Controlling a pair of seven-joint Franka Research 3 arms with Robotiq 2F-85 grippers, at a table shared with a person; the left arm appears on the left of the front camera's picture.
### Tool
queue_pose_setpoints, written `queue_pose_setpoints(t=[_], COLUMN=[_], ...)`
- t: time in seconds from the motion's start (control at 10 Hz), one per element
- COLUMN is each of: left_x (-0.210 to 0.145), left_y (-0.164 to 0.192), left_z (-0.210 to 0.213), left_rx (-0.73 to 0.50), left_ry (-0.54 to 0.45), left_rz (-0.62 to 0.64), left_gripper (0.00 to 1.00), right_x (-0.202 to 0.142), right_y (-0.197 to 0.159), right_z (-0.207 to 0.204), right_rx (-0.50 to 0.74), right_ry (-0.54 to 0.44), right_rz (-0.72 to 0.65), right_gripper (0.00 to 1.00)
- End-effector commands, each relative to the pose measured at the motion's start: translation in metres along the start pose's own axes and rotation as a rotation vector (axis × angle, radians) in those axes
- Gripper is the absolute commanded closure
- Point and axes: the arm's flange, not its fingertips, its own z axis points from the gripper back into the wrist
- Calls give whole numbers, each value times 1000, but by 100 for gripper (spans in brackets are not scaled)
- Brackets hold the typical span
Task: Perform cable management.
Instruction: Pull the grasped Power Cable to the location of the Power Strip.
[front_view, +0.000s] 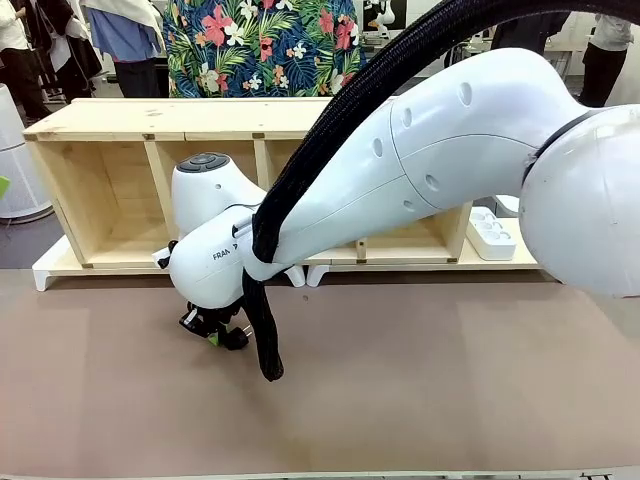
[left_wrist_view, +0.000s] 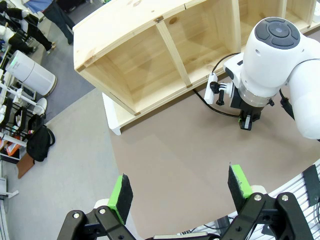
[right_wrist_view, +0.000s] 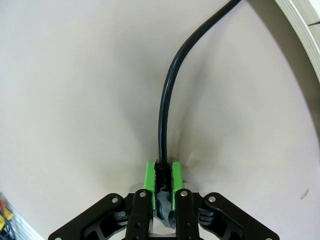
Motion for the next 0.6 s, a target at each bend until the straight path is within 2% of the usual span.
queue_pose_setpoints(t=[0.0, 0.1, 0.5], left_x=[2, 2, 2], left_y=[1, 1, 1], left_z=[0, 0, 0], left_rx=[-2, -2, -2], left_ry=[-10, -10, -10], left_rz=[-3, -3, -3], left_gripper=[0, 0, 0], right_x=[0, 0, -28], right_y=[0, 0, 20], right_z=[0, 0, 35], right_rx=[0, 0, -20], right_ry=[0, 0, 1], right_rz=[-1, 0, -24], right_gripper=[100, 85, 85])
